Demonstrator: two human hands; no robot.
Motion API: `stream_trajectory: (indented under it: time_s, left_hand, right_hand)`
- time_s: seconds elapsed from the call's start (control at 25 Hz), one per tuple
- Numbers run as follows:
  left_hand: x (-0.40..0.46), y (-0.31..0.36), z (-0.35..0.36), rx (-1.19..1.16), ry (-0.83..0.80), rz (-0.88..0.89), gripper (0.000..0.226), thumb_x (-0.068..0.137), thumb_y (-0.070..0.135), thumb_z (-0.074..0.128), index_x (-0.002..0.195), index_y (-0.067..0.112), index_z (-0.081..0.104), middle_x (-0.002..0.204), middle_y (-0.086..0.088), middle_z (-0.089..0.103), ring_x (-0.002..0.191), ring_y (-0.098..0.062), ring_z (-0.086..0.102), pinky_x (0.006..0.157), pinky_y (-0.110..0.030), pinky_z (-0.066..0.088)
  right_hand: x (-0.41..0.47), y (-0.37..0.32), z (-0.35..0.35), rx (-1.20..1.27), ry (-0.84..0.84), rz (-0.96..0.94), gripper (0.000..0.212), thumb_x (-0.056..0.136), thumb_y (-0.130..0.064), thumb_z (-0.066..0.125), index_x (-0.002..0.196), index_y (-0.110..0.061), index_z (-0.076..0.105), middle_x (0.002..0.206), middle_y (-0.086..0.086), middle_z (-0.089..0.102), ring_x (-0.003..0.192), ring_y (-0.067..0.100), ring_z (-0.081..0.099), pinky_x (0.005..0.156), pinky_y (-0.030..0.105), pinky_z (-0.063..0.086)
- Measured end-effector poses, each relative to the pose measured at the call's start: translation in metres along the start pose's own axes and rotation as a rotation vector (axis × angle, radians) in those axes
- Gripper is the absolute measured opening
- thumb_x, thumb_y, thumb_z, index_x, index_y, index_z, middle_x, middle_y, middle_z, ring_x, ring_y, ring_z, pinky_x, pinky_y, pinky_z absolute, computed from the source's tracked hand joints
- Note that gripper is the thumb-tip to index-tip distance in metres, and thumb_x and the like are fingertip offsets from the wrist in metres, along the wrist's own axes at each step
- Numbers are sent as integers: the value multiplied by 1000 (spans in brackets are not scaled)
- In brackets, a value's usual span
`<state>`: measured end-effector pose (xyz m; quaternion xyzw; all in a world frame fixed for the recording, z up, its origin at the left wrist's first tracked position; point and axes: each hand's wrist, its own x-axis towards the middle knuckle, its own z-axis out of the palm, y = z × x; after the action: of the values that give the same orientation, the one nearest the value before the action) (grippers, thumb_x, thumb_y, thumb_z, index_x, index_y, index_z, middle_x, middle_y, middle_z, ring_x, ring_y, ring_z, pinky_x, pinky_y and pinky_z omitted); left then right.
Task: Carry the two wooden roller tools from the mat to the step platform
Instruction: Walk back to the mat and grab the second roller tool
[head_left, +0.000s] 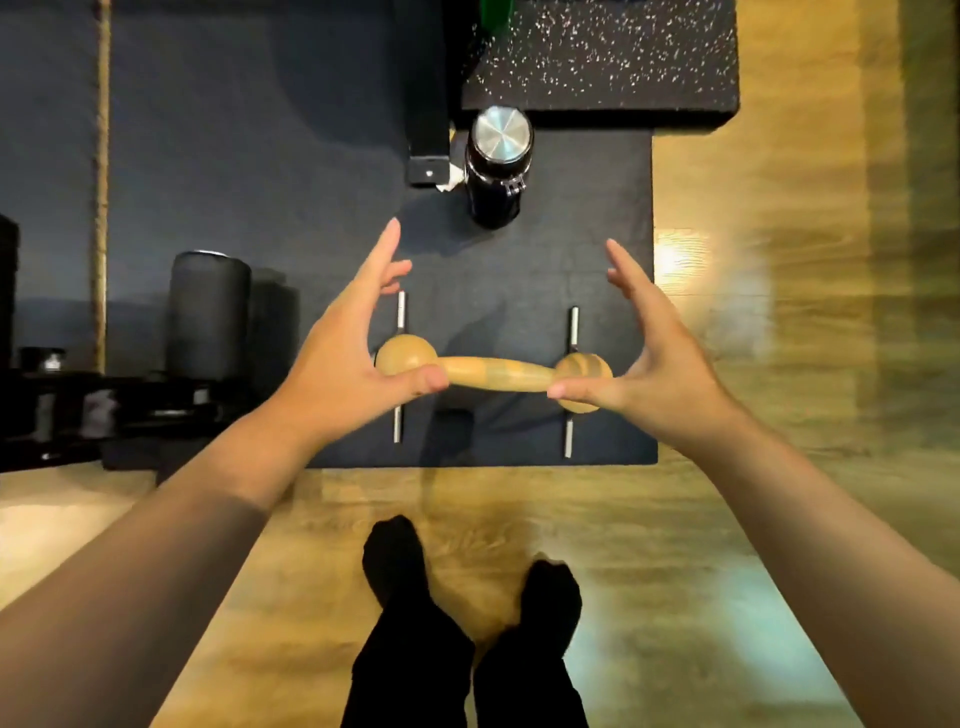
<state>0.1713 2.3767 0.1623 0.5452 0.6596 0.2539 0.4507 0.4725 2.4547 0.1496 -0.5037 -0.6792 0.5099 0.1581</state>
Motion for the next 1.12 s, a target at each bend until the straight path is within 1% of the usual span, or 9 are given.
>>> stream_trajectory:
  time_s: [0.2,0.36,0.48,0.64,0.72,0.8,0.92,1.0,1.12]
  left_hand:
    - [-23,-56,5,15,86,-44,137,53,53,87,163,40,6,160,3,40,145,-4,39,120,-44,32]
    - [-50,-95,23,-16,77,-151,139,53,60,91,161,47,4,161,5,38,145,-2,37,120,-41,32]
    - [-64,-133,37,-52,98,-244,139,51,66,89,159,51,4,163,6,35,146,-7,37,119,-43,32]
    - [-60,-174,53,-85,131,-340,137,50,73,87,159,51,6,163,1,35,144,-7,35,115,-32,30]
    - [-52,-192,69,-114,141,-372,137,52,69,88,159,49,6,161,-4,35,143,-6,34,111,-25,28]
    - [-39,-210,88,-118,108,-382,137,56,62,91,160,43,4,161,-5,33,144,-10,33,111,-26,29]
    - [-17,-230,113,-120,23,-422,133,58,64,90,158,42,5,159,9,29,143,-6,31,100,-11,29]
    - [-6,-239,126,-117,-14,-476,121,57,72,87,152,49,15,155,19,34,137,0,33,92,-11,28]
    - [6,-253,138,-166,74,-494,74,75,61,82,135,48,40,139,15,54,129,-5,50,97,-17,39]
  right_hand:
    - [-18,44,5,-29,-36,54,139,51,-53,99,159,-54,12,162,-18,29,150,-1,25,120,40,29]
    - [-39,77,14,21,44,131,146,48,-56,98,156,-60,0,168,-10,24,150,-6,20,121,46,29]
    - [-54,112,33,79,108,215,146,44,-69,94,152,-65,-5,169,-8,22,146,-13,23,116,35,31]
    - [-59,157,66,122,193,371,145,44,-69,94,158,-54,5,156,-9,39,143,2,37,115,37,36]
    - [-57,179,85,130,229,415,139,48,-67,94,161,-43,16,156,-7,44,141,7,42,113,40,41]
    - [-48,193,102,150,243,439,129,52,-64,94,159,-39,26,155,-10,45,141,8,42,113,41,42]
    - [-31,209,116,177,274,419,110,59,-53,96,152,-37,39,140,-26,51,132,0,46,98,13,43]
    - [-22,219,121,205,278,443,100,62,-43,97,146,-34,44,132,-30,52,117,-14,51,82,-1,41]
    - [-15,231,130,200,264,474,76,67,-31,97,128,-39,51,120,-32,53,93,-35,48,69,-5,40]
